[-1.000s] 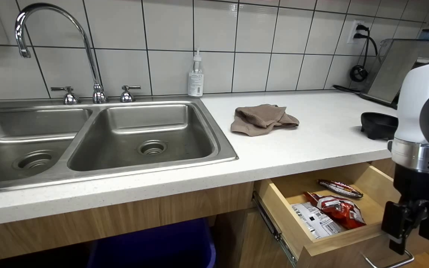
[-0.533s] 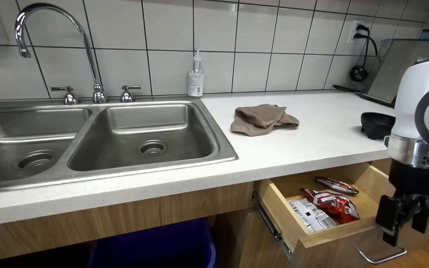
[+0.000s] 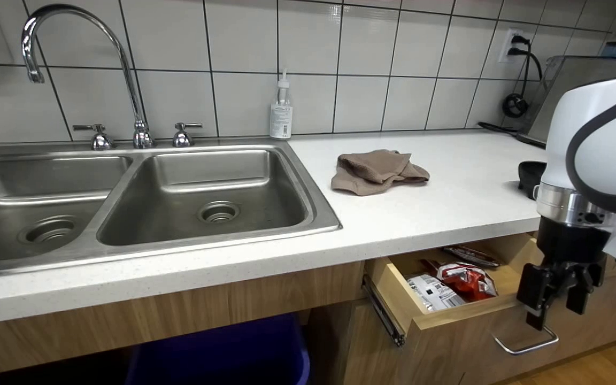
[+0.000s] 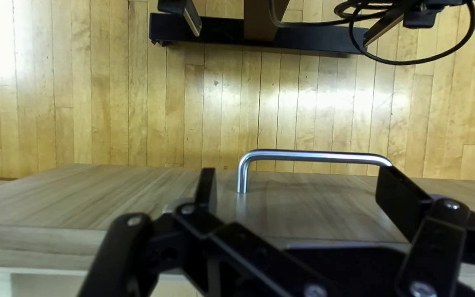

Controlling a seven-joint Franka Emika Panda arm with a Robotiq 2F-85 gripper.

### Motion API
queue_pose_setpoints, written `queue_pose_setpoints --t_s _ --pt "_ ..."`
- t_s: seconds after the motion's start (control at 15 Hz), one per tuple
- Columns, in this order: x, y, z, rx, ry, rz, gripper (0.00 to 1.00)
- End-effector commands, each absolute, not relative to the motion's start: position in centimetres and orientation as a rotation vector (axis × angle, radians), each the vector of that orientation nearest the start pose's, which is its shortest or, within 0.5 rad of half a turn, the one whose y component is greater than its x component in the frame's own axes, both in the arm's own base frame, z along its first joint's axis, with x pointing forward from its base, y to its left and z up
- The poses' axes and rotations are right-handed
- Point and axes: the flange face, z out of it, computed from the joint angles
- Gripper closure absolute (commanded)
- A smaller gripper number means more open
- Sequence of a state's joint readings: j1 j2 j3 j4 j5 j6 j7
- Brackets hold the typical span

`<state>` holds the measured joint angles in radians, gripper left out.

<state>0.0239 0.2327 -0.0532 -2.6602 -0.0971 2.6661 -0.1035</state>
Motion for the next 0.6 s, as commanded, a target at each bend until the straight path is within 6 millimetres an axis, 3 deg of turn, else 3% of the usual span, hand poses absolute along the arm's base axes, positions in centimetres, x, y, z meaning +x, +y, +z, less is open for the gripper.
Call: queue_pose_setpoints --t_s 0.0,0.53 --pt "41.4 -1.3 14.4 -3.142 -0.288 0.326 0.00" --pt "44.1 -0.9 14.3 -3.141 -0.283 0.289 0.00"
